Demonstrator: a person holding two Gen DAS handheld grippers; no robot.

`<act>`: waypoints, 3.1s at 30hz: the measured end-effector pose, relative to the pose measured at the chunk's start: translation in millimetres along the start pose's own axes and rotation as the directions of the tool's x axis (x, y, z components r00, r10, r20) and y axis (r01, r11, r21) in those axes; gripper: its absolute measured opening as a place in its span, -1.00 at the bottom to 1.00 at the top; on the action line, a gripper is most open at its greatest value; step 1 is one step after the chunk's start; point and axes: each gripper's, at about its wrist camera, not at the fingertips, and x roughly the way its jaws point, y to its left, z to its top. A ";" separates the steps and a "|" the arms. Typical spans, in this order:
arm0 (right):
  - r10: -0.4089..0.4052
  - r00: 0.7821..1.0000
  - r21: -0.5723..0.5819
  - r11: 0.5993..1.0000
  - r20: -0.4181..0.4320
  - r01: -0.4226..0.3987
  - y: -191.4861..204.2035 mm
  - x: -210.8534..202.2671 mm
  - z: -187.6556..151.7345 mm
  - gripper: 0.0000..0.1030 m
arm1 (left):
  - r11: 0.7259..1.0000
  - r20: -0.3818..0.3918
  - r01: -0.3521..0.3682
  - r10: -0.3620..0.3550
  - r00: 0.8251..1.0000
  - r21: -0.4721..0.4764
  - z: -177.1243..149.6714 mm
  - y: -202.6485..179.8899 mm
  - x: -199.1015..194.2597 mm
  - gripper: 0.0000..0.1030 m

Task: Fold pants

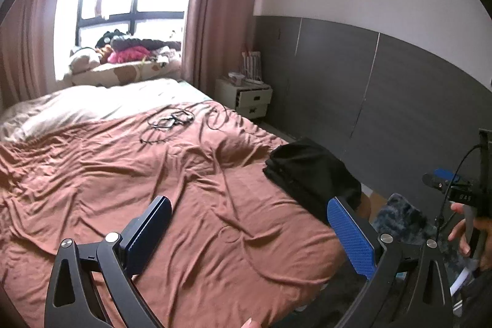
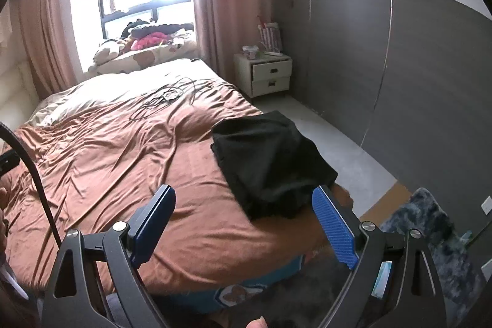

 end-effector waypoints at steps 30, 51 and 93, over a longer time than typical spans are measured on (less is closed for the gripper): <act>0.142 0.984 0.011 0.990 0.113 -0.144 17.5 -100.3 -141.2 0.75 | 0.987 0.129 -0.156 0.158 0.979 -0.027 -119.7 24.5 -156.4 0.99; 0.136 0.981 -0.028 0.991 0.137 -0.133 42.8 -110.5 -197.0 0.75 | 0.983 0.178 -0.183 0.182 0.967 -0.011 -195.6 -23.9 -168.9 0.99; 0.130 0.973 -0.059 0.991 0.189 -0.121 48.7 -115.3 -217.9 1.00 | 0.985 0.196 -0.175 0.173 0.965 -0.004 -221.8 -52.0 -173.4 0.99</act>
